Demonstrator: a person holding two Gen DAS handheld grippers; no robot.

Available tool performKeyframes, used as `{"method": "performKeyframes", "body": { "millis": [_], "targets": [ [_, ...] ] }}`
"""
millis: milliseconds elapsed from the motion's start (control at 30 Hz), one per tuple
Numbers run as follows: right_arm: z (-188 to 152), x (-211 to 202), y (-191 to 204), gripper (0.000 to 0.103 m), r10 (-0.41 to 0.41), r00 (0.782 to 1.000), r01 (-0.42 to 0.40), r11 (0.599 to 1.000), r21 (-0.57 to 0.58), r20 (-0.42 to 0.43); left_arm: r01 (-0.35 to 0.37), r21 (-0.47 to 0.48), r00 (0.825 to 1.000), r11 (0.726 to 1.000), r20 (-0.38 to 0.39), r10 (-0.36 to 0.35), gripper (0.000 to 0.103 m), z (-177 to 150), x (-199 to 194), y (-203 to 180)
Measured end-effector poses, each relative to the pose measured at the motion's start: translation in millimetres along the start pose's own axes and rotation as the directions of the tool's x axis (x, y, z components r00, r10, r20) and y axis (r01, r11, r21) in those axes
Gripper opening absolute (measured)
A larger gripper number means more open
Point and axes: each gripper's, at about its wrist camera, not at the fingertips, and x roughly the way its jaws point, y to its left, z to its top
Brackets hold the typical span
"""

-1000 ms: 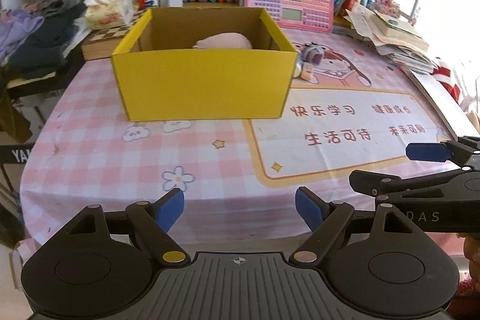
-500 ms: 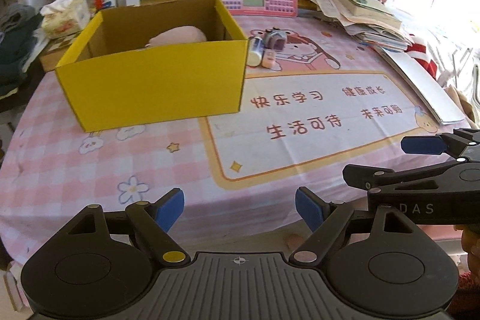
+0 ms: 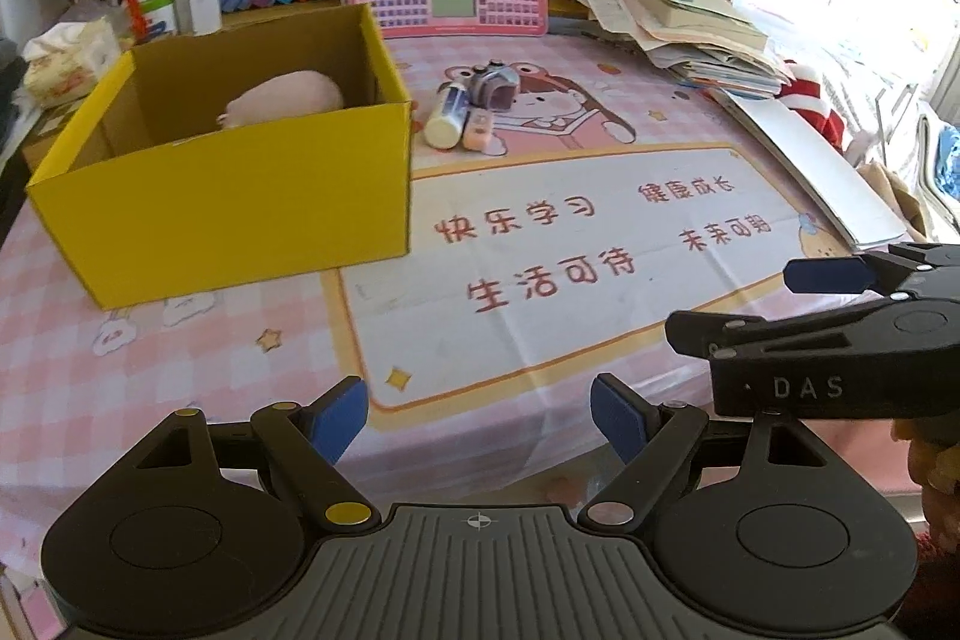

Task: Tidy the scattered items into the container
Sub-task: 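Move the right tool toward the grey toy truck while the left tool approaches the pink stick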

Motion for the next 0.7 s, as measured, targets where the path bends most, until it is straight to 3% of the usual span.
{"method": "performKeyframes", "body": {
  "millis": [367, 700],
  "targets": [
    [32.7, 24.5, -32.6, 0.088, -0.013, 1.000, 0.013, 1.000, 0.022, 0.006, 0.017, 0.059, 0.999, 0.998, 0.033, -0.019, 0.083, 29.5, 25.3, -18.9],
    [75.3, 60.6, -59.1, 0.083, 0.023, 1.000, -0.024, 1.000, 0.011, 0.020, -0.033, 0.108, 0.998, 0.994, 0.055, 0.027, 0.083, 63.0, 59.4, -35.9]
  ]
}}
